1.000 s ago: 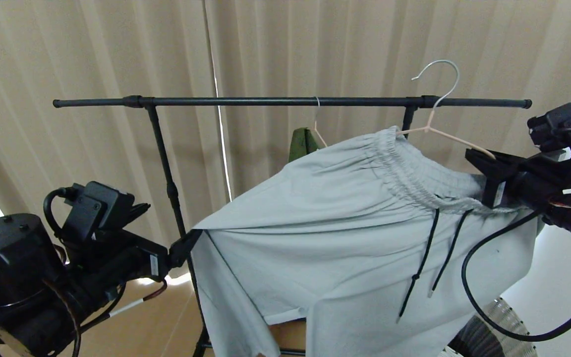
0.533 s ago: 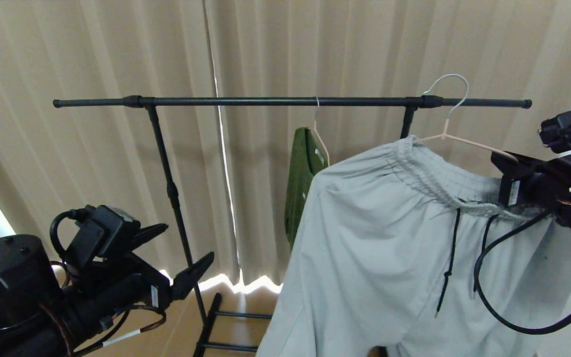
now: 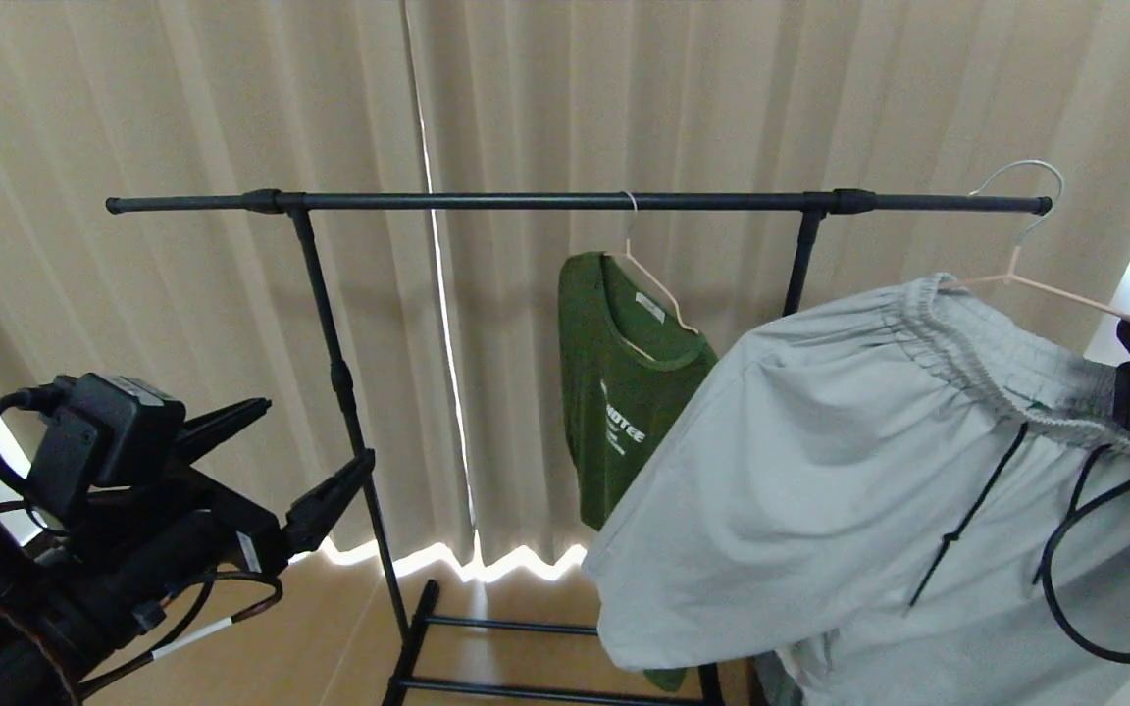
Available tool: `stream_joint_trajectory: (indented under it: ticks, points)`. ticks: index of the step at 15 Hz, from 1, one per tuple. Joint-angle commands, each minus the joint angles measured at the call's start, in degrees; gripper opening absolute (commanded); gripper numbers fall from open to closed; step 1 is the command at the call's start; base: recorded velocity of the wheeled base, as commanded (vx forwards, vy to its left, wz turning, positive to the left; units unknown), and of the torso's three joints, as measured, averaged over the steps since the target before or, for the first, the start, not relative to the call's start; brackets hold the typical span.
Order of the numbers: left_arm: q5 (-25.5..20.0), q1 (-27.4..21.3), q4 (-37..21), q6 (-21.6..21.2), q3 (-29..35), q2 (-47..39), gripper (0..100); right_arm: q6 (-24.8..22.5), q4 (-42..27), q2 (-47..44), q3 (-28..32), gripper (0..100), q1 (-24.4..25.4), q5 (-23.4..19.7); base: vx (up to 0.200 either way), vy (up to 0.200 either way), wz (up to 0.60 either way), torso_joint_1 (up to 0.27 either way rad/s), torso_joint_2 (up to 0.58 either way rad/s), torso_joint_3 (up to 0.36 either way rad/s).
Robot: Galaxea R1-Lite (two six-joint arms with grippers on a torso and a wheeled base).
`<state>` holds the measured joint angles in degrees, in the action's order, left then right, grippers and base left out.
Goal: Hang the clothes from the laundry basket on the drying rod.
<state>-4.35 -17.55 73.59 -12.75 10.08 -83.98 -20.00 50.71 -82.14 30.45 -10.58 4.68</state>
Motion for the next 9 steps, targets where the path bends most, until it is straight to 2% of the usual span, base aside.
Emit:
stream_joint_trajectory:
  ticks: [1, 3, 5, 9]
  points:
    - [0.2, 1.5, 1.1, 0.2, -1.3, 1.7, 100, 0.1, 0.7, 1.5, -3.6, 0, -1.0, 0.6, 0.000, 0.000, 0.00, 0.000, 0.00, 0.000]
    - [0.2, 5.9, 2.1, -0.2, -1.1, 1.4, 100, 0.2, 2.3, 1.4, -4.6, 0, -2.3, 0.9, 0.000, 0.000, 0.00, 0.000, 0.00, 0.000]
    - [0.3, 8.9, 2.1, -0.2, -1.7, 0.4, 100, 0.1, 3.3, 1.0, -7.2, 0, -5.6, 0.7, 0.000, 0.000, 0.00, 0.000, 0.00, 0.000]
    - [0.2, 13.3, 2.2, -0.4, -1.6, 1.0, 100, -0.4, 8.3, 0.1, -8.9, 0, -8.1, 0.5, 0.000, 0.000, 0.00, 0.000, 0.00, 0.000]
